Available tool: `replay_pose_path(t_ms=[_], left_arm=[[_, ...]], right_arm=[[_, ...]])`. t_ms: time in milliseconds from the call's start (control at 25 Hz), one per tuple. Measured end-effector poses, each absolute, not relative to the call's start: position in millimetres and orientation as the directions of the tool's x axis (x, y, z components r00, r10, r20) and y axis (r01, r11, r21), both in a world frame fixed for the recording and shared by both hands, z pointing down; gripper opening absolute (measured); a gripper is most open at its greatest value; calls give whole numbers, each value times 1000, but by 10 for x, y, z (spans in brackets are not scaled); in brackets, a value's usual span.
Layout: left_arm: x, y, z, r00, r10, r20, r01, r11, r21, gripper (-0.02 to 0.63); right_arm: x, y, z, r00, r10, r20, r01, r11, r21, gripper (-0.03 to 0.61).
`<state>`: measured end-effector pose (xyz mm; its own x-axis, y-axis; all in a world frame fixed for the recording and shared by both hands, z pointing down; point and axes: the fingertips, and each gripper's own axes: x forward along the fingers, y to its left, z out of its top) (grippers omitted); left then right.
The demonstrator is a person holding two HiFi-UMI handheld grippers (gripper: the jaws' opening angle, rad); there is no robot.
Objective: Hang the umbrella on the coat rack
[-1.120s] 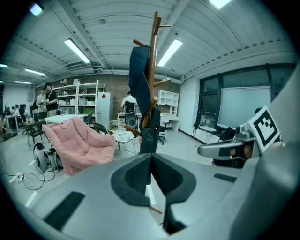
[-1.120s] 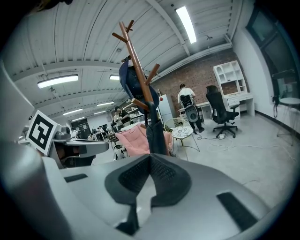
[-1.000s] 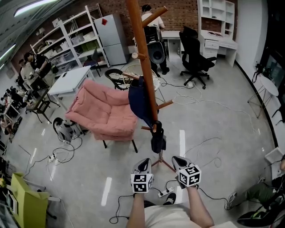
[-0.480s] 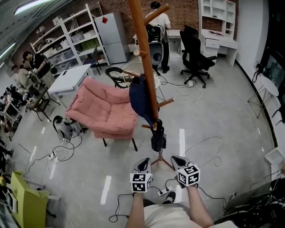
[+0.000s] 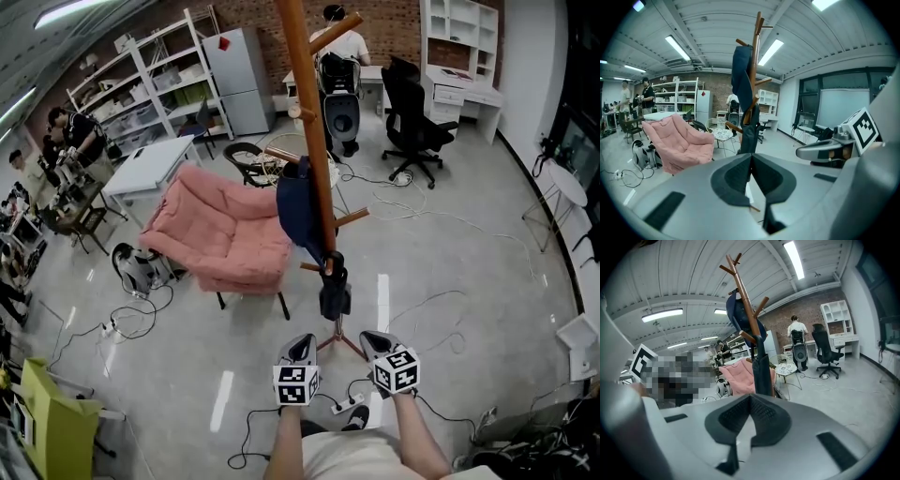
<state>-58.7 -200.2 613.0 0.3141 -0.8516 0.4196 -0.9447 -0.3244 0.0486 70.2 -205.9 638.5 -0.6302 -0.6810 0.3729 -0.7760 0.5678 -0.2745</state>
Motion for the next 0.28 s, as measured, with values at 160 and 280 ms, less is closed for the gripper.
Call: replay_pose_path(t_ms=[160,280], left_arm=[[-642,-2033,6118,305,-856,417,-948,-314,48,8],[-635,-2031,6123,313,-853,418,-945,-323,50,8]], right_arm=[[678,-2076,6394,-630,-677,381,-775,574,-262,3],[680,-2066,6421,-626,-675,390,-778,575,-253,3]])
